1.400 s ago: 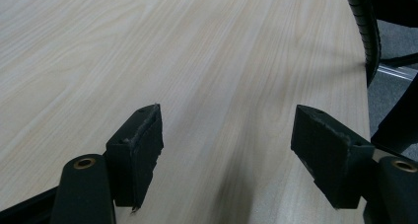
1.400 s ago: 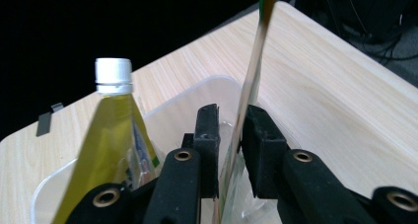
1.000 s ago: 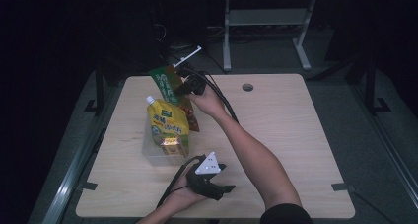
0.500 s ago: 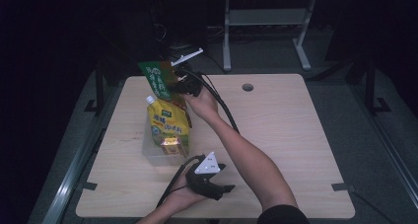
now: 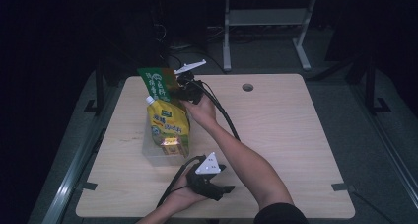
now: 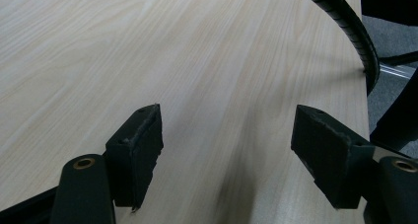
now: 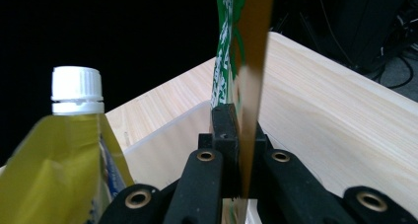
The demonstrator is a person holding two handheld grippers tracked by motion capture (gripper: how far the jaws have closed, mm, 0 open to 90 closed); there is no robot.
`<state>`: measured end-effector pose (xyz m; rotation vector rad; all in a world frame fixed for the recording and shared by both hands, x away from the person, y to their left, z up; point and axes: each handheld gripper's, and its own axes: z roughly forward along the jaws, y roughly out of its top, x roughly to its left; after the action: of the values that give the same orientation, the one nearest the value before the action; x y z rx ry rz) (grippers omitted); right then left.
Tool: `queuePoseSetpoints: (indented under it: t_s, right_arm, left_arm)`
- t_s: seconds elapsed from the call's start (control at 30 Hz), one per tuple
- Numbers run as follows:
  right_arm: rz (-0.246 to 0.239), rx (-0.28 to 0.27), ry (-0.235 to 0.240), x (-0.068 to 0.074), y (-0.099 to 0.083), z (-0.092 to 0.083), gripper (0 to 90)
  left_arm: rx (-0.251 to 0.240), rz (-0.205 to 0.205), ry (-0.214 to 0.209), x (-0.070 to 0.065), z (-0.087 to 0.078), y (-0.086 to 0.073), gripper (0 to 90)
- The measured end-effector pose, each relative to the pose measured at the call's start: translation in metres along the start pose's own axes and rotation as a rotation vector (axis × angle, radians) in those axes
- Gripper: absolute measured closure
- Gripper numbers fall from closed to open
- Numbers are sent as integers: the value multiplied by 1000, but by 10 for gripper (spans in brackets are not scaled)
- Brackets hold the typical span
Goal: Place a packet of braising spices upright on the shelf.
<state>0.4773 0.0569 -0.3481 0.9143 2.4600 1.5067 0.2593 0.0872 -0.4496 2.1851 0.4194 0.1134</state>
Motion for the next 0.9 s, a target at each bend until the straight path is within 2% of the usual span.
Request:
queuePoseSetpoints:
  t_s: [0.27, 0.53, 0.9]
  right_arm:
    - [-27, 13, 26, 0, -6, 0, 888]
    - [-33, 32, 33, -4, -14, -2, 888]
    - [-49, 46, 35, -6, -16, -4, 882]
  left_arm:
    - [-2, 2, 2, -1, 0, 0, 275]
    - [7, 6, -5, -2, 1, -1, 274]
    - [1, 4, 0, 0, 0, 0, 275]
